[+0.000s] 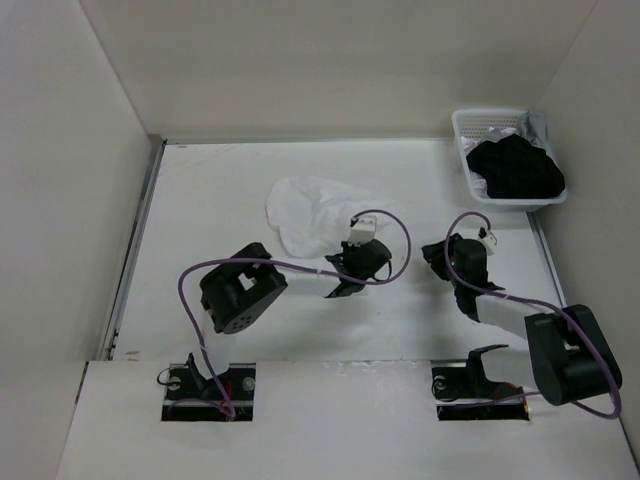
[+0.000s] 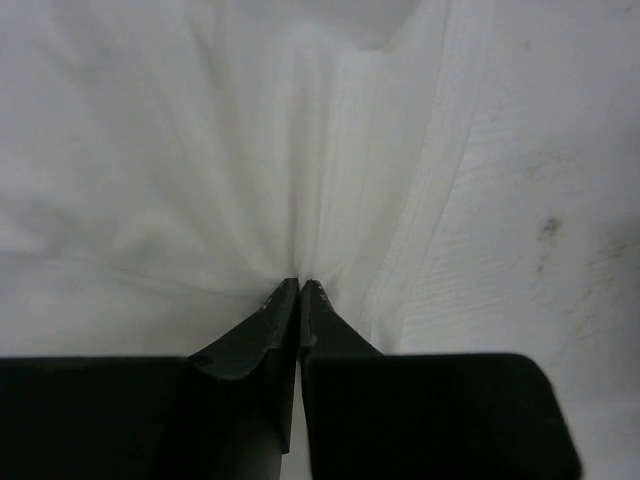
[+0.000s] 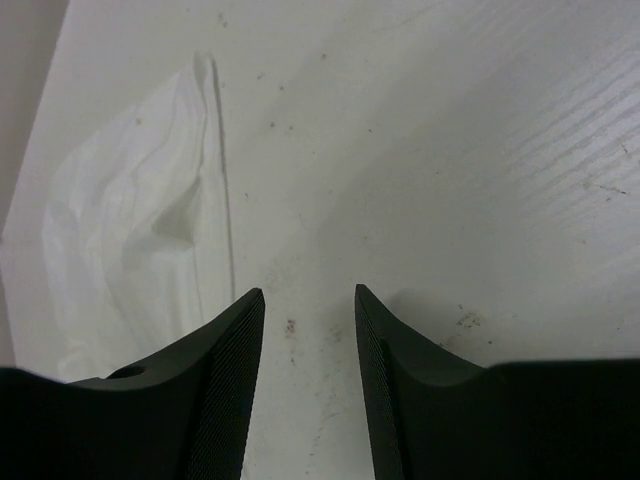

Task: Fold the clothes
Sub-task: Flatten the tank top out

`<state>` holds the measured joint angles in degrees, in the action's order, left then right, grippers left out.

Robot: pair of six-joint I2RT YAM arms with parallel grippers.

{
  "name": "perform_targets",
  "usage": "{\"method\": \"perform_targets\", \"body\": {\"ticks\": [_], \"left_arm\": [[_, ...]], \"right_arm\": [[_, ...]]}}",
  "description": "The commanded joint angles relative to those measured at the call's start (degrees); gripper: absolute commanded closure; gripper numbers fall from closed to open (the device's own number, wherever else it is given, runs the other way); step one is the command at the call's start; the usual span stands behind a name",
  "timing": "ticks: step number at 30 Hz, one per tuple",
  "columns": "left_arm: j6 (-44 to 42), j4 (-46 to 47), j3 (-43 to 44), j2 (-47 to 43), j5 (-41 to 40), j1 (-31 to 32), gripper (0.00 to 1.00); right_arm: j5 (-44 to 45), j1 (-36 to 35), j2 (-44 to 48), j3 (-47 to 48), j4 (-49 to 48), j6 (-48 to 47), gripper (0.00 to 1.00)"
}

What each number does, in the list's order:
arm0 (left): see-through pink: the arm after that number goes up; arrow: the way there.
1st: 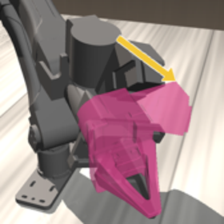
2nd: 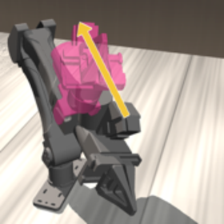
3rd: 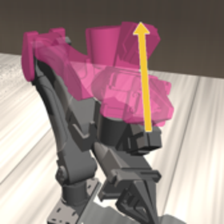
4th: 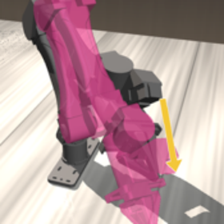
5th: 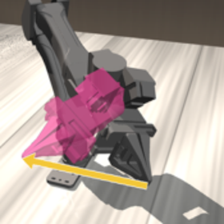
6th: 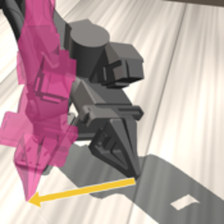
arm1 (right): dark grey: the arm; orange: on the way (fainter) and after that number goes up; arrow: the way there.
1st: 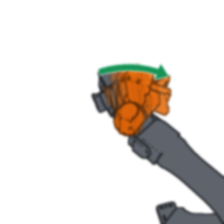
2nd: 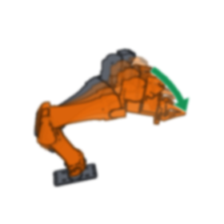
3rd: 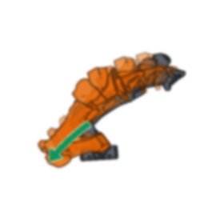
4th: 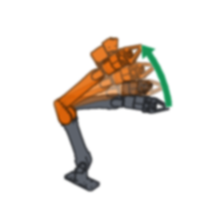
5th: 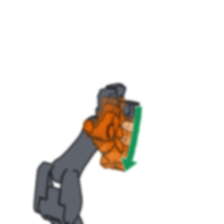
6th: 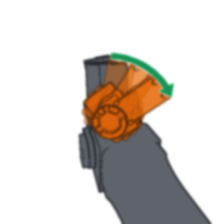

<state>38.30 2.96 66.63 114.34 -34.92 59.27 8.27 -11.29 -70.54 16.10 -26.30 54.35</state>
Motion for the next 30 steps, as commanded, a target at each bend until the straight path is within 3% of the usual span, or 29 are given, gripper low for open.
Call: {"method": "perform_targets", "body": {"ticks": [1,6,14,23,27,30], "left_arm": [[3.09,1.86,-8.94,-11.31,-1.03,-0.69,0.97],[4.23,5.91,-21.79,-24.76,2.47,-1.21,0.91],[4.85,7.06,-35.42,-37.16,8.72,-5.95,0.94],[4.41,5.92,-43.6,-50.0,13.29,-10.88,0.9],[3.97,5.74,-44.74,-51.41,14.78,-12.2,0.82],[4.06,5.74,-45.45,-50.8,15.84,-13.43,0.81]], "right_arm": [[-0.63,-1.66,-3.36,3.14,-3.75,0.06,0.51],[-0.8,-4.13,-9.42,7.97,-3.75,-0.38,0.45],[-3.09,-9.67,-18.48,13.78,-3.84,2.6,0.48],[-11.07,-10.37,-20.69,13.52,-3.75,3.75,0.68],[-12.06,-11.43,-17.8,10.81,-2.18,3.49,0.59],[-11.52,-11.87,-14.37,8.96,0.11,2.7,0.54]]}}
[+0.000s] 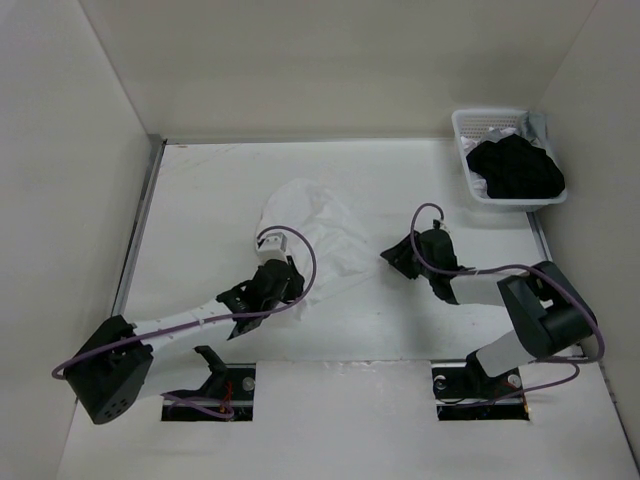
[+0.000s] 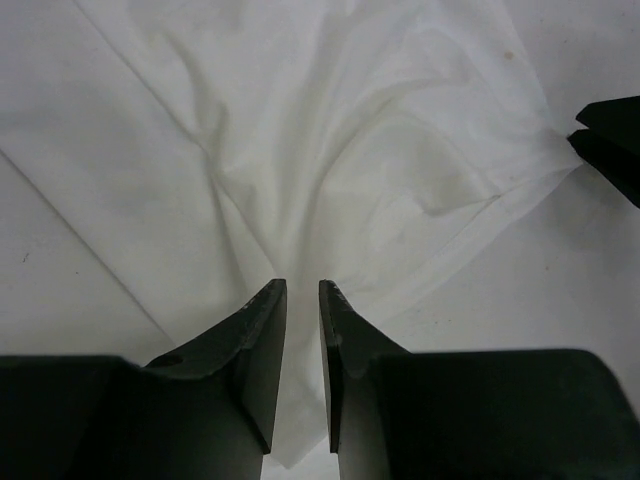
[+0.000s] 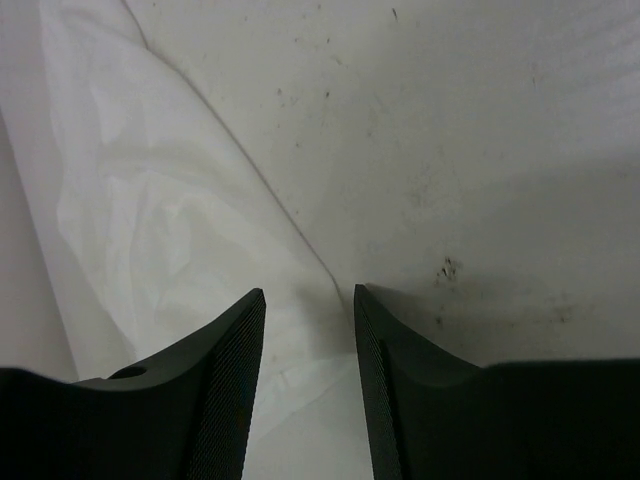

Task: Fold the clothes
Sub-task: Flatten the tank top out

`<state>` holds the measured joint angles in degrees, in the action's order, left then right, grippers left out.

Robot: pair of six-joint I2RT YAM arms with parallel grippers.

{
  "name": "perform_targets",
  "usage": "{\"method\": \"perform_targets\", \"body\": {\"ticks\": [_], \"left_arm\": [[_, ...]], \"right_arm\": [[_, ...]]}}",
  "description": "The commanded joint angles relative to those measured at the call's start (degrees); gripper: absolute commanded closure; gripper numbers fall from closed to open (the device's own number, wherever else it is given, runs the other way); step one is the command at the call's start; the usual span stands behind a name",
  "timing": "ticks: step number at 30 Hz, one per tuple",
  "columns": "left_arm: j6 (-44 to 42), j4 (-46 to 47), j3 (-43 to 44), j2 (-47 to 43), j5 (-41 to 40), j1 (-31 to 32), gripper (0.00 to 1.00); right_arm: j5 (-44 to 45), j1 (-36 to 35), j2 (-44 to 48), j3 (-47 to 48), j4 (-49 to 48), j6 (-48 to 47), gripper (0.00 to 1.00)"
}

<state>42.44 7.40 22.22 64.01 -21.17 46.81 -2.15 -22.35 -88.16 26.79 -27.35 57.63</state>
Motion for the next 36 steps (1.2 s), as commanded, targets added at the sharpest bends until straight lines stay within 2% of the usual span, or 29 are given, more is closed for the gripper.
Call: {"method": "perform_targets", "body": {"ticks": [1,4,8,12,14,17,20,27,29,32,36], "left_arm": [[-0.07,1.3,-1.12,-0.12,2.71,-1.41,0.81],[0.28,1.3,-1.39,0.94,4.38,-2.55,0.81],[1.68,2.0,-0.86,2.08,6.66,-3.35,0.75],[3.53,3.06,-0.68,2.61,8.77,-3.43,0.7],[4.32,3.24,-0.6,2.79,9.47,-3.52,0.69],[5.28,2.62,-0.07,3.05,10.44,-3.35,0.71],[6.95,1.83,-0.24,2.79,10.62,-2.82,0.74],[10.82,-1.59,-2.0,-0.19,8.43,-0.71,0.73],[11.0,-4.74,-2.53,-2.65,6.68,-0.01,0.73],[11.26,-12.3,-3.06,-7.3,-0.08,2.36,0.74],[12.93,-18.37,-2.97,-11.01,-3.44,4.3,0.83]], "right_arm": [[-1.19,-0.98,3.95,-2.0,2.03,-1.02,0.54],[-1.45,-1.16,4.4,-2.0,3.8,-2.34,0.55],[-1.89,-1.16,2.83,-0.6,4.33,-2.96,0.67],[-2.15,-0.72,0.8,0.28,2.14,-3.22,0.9],[-1.37,-0.37,2.37,-0.94,0.47,-3.48,0.98],[2.58,-0.72,8.6,-3.4,1.51,-5.32,1.0],[6.97,-1.42,15.63,-4.46,9.22,-7.26,1.0],[8.3,-3.09,23.37,-6.66,14.51,-8.49,1.0],[8.92,-3.09,26.0,-7.01,16.88,-8.84,1.0],[12.43,-3.09,31.02,-7.54,21.63,-10.16,0.99],[12.0,-3.53,32.53,-7.27,23.22,-10.43,0.99]]}}
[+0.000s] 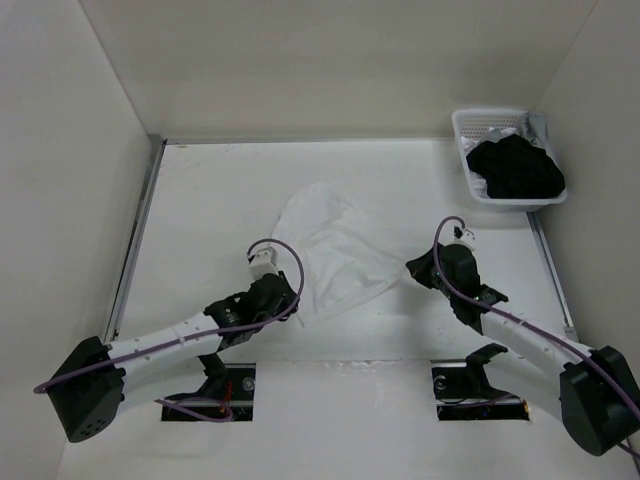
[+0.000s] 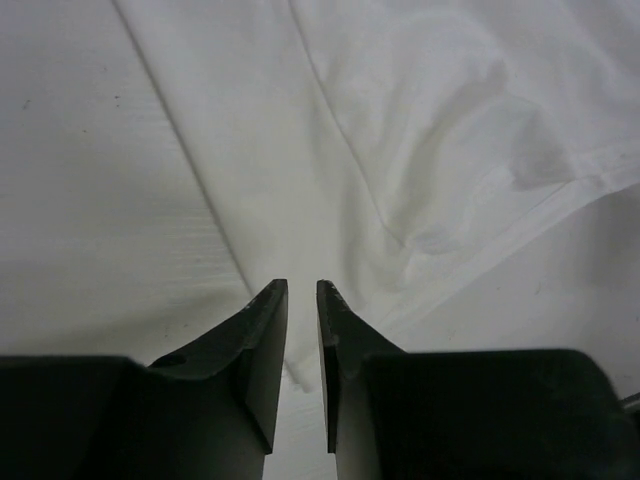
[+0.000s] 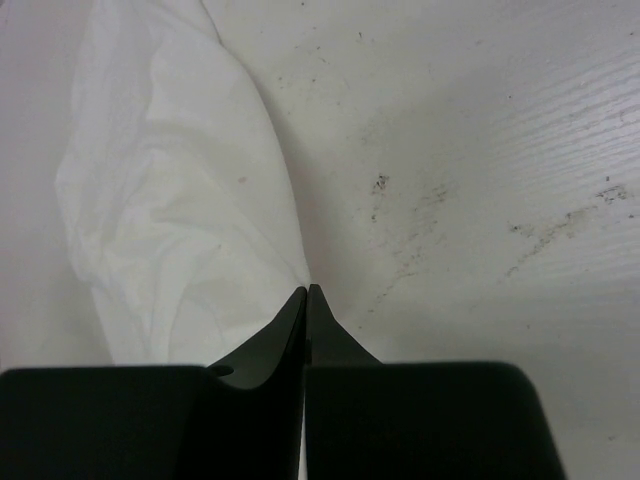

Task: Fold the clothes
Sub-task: Flatten the tank top out

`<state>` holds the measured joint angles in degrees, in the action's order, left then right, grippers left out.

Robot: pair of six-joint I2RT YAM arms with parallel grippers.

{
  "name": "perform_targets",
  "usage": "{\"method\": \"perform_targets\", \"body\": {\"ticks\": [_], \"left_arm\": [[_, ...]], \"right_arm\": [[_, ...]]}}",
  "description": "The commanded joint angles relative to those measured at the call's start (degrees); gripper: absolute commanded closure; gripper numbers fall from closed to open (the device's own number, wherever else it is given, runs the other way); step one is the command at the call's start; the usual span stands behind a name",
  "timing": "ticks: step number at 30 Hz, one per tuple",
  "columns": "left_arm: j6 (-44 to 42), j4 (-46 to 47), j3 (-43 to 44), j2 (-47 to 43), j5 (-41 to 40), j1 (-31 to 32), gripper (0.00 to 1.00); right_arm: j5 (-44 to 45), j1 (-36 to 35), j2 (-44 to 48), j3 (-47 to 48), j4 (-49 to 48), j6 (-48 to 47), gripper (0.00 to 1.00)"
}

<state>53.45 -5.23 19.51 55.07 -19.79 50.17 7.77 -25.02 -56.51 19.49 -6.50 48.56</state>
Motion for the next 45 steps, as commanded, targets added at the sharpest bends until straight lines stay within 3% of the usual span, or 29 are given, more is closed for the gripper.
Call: {"method": "perform_targets", "body": {"ticks": [1,6,10,14,20,25,29,33,40,45], "left_arm": [[2.09,-6.8,-0.26,-2.24,-4.47,1.28,0.84],[4.9,-10.76,-0.52,-1.37,-3.85,4.53,0.8],[7.27,-7.87,0.18,1.79,-2.36,8.49,0.72],[8.42,-3.13,-0.43,5.57,0.71,9.28,0.7],[7.46,-0.48,1.58,6.82,2.04,8.32,0.95],[2.37,-6.09,7.55,-5.47,1.25,1.04,1.0],[-3.51,-10.67,16.5,-14.01,1.16,-10.29,1.0],[-7.91,-8.66,25.03,-15.52,1.86,-17.07,1.0],[-10.73,-3.21,39.88,-14.82,0.81,-19.19,1.0],[-11.61,0.74,45.0,-13.59,-1.82,-17.96,1.0]], "right_arm": [[2.6,-1.39,0.7,0.03,2.28,-1.18,0.99],[2.78,-1.75,0.0,-0.94,0.44,-1.09,0.98],[2.42,-1.75,-1.06,-1.12,-0.53,-0.92,0.98],[2.34,-1.75,-0.97,-1.29,-0.88,-0.74,0.98],[2.42,-2.1,-0.01,-1.29,-0.62,-0.39,0.98],[2.77,-2.89,6.66,1.6,3.76,-1.44,1.0],[4.79,-3.85,14.48,10.63,13.25,-4.16,1.0],[8.83,-7.1,18.8,22.93,20.37,-7.24,1.0],[19.63,-20.09,17.23,47.54,26.19,-13.91,1.0],[29.3,-29.42,13.45,57.05,25.23,-20.68,1.0]]}}
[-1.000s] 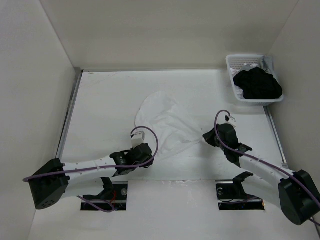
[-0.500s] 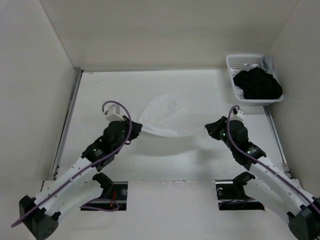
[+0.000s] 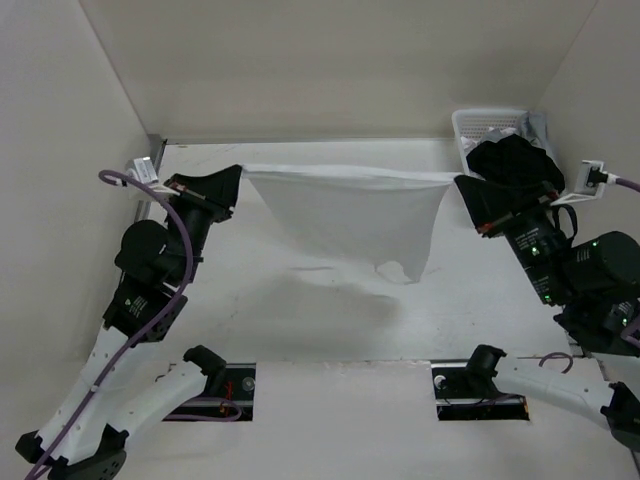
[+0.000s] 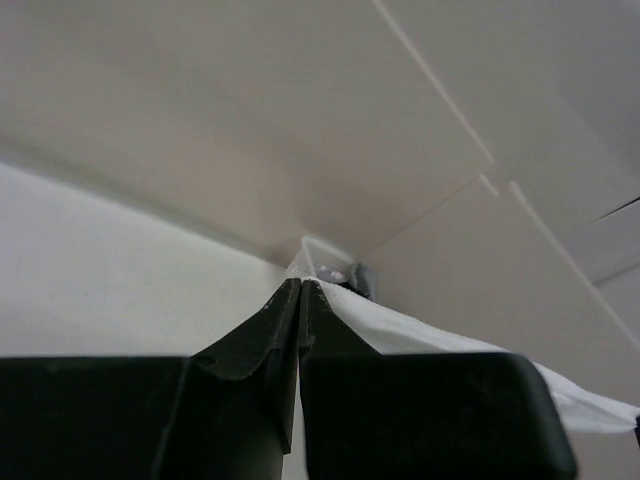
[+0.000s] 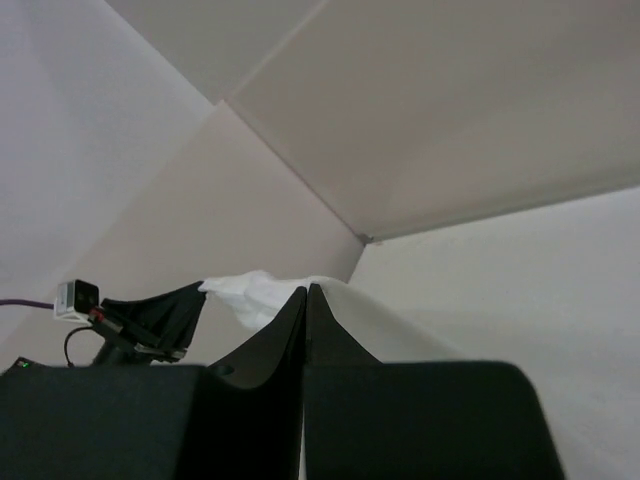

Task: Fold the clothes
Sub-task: Flatten the tank top out

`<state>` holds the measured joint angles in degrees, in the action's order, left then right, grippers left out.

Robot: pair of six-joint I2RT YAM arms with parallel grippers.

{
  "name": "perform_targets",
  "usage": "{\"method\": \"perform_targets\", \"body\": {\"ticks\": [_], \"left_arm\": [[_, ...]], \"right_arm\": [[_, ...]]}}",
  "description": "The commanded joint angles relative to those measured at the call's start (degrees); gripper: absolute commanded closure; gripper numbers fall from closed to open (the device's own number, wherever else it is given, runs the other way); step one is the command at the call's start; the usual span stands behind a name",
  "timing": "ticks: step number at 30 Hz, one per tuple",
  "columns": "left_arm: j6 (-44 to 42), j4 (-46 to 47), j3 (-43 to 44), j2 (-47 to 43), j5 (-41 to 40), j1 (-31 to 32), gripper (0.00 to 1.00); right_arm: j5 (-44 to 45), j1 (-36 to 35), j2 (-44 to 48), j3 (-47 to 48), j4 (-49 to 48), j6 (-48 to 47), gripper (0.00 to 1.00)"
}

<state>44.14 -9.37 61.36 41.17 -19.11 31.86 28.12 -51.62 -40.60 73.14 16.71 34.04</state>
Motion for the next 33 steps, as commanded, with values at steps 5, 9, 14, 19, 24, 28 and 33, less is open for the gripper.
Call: {"method": "perform_targets", "body": {"ticks": [5,9,14,19,24,28,33], "left_arm": [[-2.48,9.27,1.83,4.0,-6.11,0.27,1.0],[-0.73,12.26,-0.45,10.67,-5.76,-2.45,1.0],[2.0,14.64,3.92,22.61,0.37,-12.28,1.0],[5.95,13.76,16.4,34.93,9.08,-20.12,1.0],[5.87,13.23,20.99,35.13,11.2,-22.14,1.0],[6.04,14.55,15.04,31.18,10.94,-21.97,1.0],[8.24,21.3,-4.55,25.11,9.01,-18.55,1.0]], "right_arm": [[5.65,1.89,-7.46,3.5,-2.99,-8.91,1.0],[-9.62,16.11,-15.19,0.43,-6.59,-2.16,1.0],[-23.62,27.47,-28.72,3.65,-12.49,3.31,1.0],[-28.38,32.14,-41.38,18.76,-9.87,4.28,1.0],[-29.17,32.32,-42.46,25.64,-7.83,3.93,1.0],[-29.0,32.15,-37.81,19.34,-8.79,3.58,1.0],[-28.03,31.18,-28.41,-3.49,-15.9,6.03,1.0]]}}
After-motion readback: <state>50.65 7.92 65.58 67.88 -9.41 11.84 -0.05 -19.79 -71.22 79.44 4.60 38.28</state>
